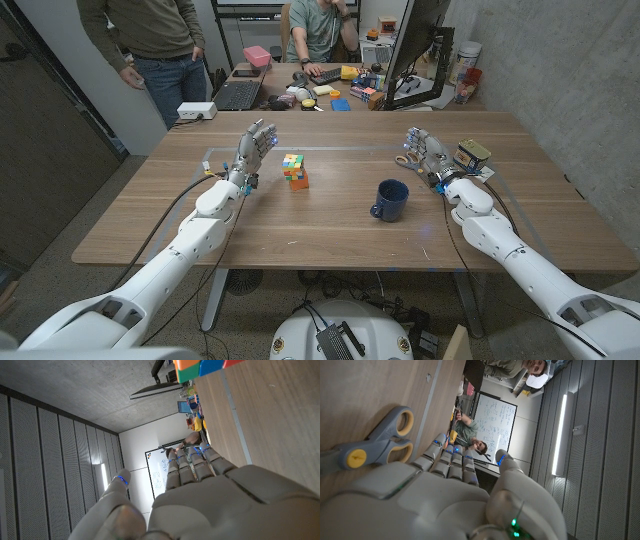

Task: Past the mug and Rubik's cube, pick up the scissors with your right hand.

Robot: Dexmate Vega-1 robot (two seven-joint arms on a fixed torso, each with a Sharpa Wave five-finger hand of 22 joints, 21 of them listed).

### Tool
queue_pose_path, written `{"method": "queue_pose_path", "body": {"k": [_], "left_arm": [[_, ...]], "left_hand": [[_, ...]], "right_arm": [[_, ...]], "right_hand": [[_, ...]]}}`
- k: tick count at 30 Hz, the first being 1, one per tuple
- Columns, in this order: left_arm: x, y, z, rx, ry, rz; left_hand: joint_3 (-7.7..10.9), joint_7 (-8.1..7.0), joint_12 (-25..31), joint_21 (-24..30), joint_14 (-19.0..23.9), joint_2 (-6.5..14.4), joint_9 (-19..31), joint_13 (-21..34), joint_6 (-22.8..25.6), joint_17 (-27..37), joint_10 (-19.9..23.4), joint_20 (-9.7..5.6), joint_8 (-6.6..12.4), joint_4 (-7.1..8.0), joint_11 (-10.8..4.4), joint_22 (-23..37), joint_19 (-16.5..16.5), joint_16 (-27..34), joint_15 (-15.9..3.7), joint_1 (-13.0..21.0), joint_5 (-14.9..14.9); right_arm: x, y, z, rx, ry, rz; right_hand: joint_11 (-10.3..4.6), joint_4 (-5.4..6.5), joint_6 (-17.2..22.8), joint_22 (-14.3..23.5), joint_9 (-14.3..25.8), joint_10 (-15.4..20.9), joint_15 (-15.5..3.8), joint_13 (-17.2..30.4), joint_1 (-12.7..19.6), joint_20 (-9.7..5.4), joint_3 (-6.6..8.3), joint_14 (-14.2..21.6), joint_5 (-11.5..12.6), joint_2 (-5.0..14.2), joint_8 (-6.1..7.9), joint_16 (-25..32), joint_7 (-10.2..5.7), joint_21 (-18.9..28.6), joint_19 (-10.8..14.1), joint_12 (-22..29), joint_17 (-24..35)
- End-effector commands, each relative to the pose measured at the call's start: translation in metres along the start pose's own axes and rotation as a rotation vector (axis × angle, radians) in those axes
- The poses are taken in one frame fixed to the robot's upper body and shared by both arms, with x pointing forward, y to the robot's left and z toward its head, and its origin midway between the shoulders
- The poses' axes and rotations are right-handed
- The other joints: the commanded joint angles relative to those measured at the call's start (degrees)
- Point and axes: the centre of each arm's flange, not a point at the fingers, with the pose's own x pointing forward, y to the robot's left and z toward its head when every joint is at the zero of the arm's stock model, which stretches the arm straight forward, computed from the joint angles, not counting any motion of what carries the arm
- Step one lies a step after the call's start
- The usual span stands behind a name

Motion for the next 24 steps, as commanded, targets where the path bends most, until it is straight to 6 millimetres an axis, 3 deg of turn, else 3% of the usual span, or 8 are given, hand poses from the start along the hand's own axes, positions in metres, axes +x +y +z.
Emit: {"method": "queue_pose_path", "body": {"k": [1,7,8,10,13,17,24], "left_arm": [[0.004,-0.001,-0.001,-0.006,-0.002,0.002],[0.003,-0.003,-0.003,-0.006,0.007,-0.007],[0.003,-0.003,-0.003,-0.005,0.008,-0.008],[0.003,-0.003,-0.003,-0.005,0.008,-0.008],[0.002,-0.002,-0.003,-0.006,0.008,-0.006],[0.0,-0.001,-0.004,-0.013,0.008,-0.002],[-0.001,-0.001,-0.005,-0.021,0.004,-0.001]], "left_hand": [[0.22,-0.15,0.3,0.2,0.4,-0.5,0.1,0.1,0.4,0.2,0.5,-3.25,0.31,-0.1,0.03,0.1,0.4,0.3,-0.12,0.0,0.4],[0.03,-0.23,0.4,0.0,0.4,-0.6,0.1,0.1,0.3,0.2,0.6,-3.0,0.25,-0.26,-0.09,0.1,0.4,0.3,-0.1,0.0,0.6],[0.0,-0.28,0.4,-0.1,0.4,-0.6,0.1,0.1,0.3,0.2,0.5,-2.87,0.24,-0.29,-0.15,0.1,0.3,0.3,-0.07,0.0,0.6],[-0.06,-0.29,0.3,-0.2,0.4,-0.6,0.1,0.1,0.3,0.2,0.5,-2.48,0.22,-0.34,-0.16,0.1,0.2,0.3,-0.17,0.0,0.6],[-0.12,-0.26,0.3,-0.3,0.4,-0.5,0.1,0.1,0.3,0.2,0.5,-2.14,0.22,-0.4,-0.24,0.1,0.1,0.3,-0.14,0.0,0.7],[-0.21,-0.28,0.4,-0.4,0.4,-0.5,0.1,0.1,0.4,0.2,0.6,-2.02,0.22,-0.46,-0.36,0.1,0.1,0.4,-0.16,0.0,0.8],[-0.38,-0.6,0.4,-0.6,0.4,-0.5,0.1,0.1,0.6,0.2,0.6,-1.51,0.26,-0.55,-0.52,0.2,0.0,0.4,-0.16,-0.1,0.9]], "right_arm": [[0.004,0.003,-0.004,0.005,0.008,-0.002],[0.003,0.002,-0.001,-0.006,-0.003,-0.007],[0.002,0.002,0.0,-0.018,-0.011,-0.014],[0.0,0.0,0.006,-0.067,-0.022,-0.039],[-0.002,-0.005,0.018,-0.128,-0.039,-0.057],[-0.004,-0.012,0.035,-0.228,-0.057,-0.069],[-0.007,-0.02,0.066,-0.48,-0.052,-0.027]], "right_hand": [[-0.2,-0.1,0.5,0.2,0.1,0.6,0.0,0.2,0.6,-3.36,0.45,0.4,0.2,-0.05,0.35,0.4,0.03,0.1,0.6,0.4,0.2],[-0.24,-0.2,0.6,0.3,0.1,0.6,0.1,0.2,0.6,-3.09,0.46,0.6,0.2,-0.06,0.33,0.4,-0.13,-0.1,0.4,0.4,0.2],[-0.12,-0.8,0.9,0.2,0.1,0.9,0.12,0.2,1.0,-2.98,0.41,1.1,0.1,-0.62,0.35,0.5,-0.18,-0.3,0.5,0.5,0.0],[-0.25,-3.76,2.3,0.1,0.1,2.8,0.05,0.3,3.5,0.25,0.07,3.1,-0.2,-3.41,0.53,0.6,-0.29,-0.4,3.3,0.9,-0.3],[-0.32,-5.12,4.0,0.1,0.1,4.5,0.2,0.3,5.1,4.17,-0.45,5.0,-0.1,-5.9,0.76,0.7,-0.15,-0.7,6.0,1.2,-0.4],[-0.15,-5.49,5.1,0.0,0.1,5.5,0.26,0.3,6.5,6.17,-0.61,6.1,0.2,-7.34,0.8,0.6,0.3,-0.7,8.4,1.2,-0.3],[-0.29,-5.39,6.3,0.0,0.1,6.3,0.27,0.3,7.1,7.07,-0.78,7.4,0.4,-8.21,0.99,0.8,-0.01,-0.8,10.2,1.3,-0.3]]}}
